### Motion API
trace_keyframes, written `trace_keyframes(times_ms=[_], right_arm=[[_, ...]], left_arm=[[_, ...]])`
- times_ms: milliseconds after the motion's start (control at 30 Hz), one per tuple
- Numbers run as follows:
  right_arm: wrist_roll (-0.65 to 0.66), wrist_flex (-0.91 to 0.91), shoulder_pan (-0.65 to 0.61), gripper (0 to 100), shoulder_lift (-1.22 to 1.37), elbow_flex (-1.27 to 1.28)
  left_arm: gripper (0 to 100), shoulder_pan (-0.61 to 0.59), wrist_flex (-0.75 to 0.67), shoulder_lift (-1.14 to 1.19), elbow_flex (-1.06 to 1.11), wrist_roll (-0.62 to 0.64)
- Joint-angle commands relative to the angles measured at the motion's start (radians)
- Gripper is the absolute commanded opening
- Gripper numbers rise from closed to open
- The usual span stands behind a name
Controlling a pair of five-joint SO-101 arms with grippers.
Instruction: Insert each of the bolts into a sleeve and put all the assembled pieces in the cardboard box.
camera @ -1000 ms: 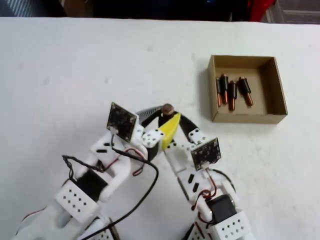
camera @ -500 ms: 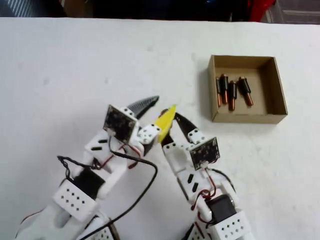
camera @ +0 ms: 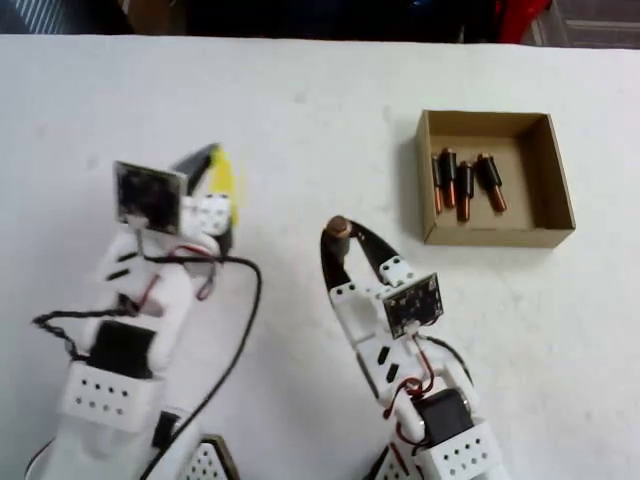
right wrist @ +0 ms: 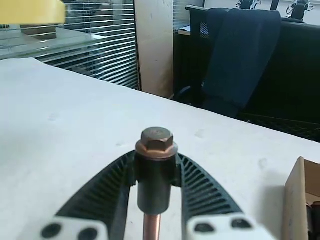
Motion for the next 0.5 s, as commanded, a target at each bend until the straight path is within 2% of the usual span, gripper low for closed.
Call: trace_keyframes(times_ms=[0,133,200,333,467], right_arm=[[0.008,0.004,0.01,1.7,-0.013,0.008],[0.012,0.033,0.01,1.8,-0.013,0.003],[0.012,0.033,0.01,1.8,-0.013,0.003],[0.029,0.033,0.01,3.3,-0.013,0.002],[0.075,0.038,0.01,3.8,-0.013,0.002]], left_arm=[[6,-0.099,0.057,-0.024,-0.08,-0.014],[2,-0.16,0.066,-0.028,-0.072,-0.017],[2,-0.165,0.101,-0.07,-0.055,-0.066],[2,-0.136,0.106,-0.252,0.041,-0.196],[2,-0.139,0.114,-0.433,0.15,-0.215]])
